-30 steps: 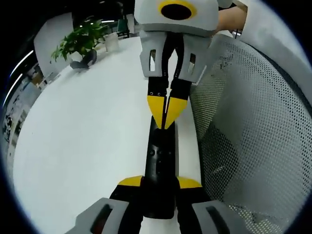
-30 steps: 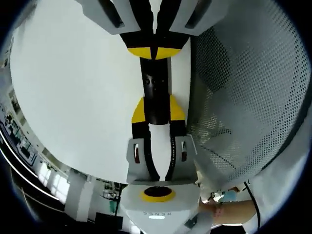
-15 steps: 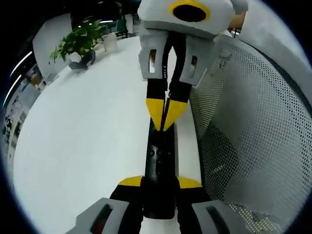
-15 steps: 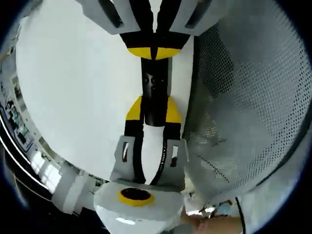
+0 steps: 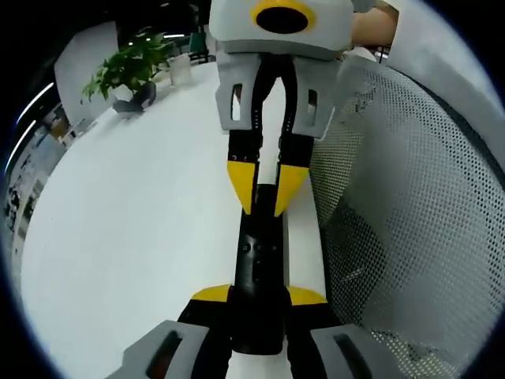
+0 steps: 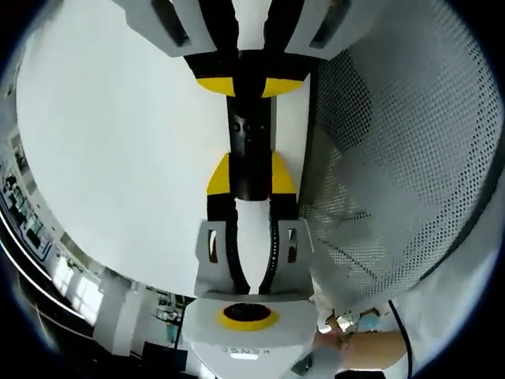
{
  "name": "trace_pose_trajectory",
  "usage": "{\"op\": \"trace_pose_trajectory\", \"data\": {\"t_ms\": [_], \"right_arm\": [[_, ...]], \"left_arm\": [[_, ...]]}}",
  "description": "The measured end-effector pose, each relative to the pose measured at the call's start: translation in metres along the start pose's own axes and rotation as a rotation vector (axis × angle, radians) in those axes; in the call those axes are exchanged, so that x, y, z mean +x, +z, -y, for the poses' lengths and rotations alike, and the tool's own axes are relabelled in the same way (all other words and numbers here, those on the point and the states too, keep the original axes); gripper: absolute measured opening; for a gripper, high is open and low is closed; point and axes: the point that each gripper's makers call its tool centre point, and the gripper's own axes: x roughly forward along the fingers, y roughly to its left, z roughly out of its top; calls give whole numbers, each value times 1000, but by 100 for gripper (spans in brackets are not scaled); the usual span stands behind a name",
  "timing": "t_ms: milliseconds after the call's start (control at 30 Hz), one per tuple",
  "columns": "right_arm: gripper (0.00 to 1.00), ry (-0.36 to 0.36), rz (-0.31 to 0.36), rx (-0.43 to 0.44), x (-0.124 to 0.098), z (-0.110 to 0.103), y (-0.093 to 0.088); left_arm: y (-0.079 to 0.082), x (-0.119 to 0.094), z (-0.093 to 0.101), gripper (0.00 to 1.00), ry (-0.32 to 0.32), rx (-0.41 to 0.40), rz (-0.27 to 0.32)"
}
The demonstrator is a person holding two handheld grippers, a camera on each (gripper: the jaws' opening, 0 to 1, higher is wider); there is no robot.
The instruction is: Press the specified remote control buttons in sequence, fully releasing each button before pressing the next.
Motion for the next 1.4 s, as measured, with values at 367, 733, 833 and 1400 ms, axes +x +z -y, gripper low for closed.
{"op": "trace_pose_trajectory", "data": {"t_ms": [367,733,833,1400], "right_arm": [[6,27,-127,91,4,3,-1],[6,9,100,41,1,2,0],[7,48,59,-82,3,-1,3],[6,-17,42,59,6,2,6]], "left_arm": [[0,0,0,22,-1,4,20],[0,0,1,22,-1,-3,39],[-1,0,1,22,-1,-3,44],[-1,-1,1,22,3,-11,61]]}}
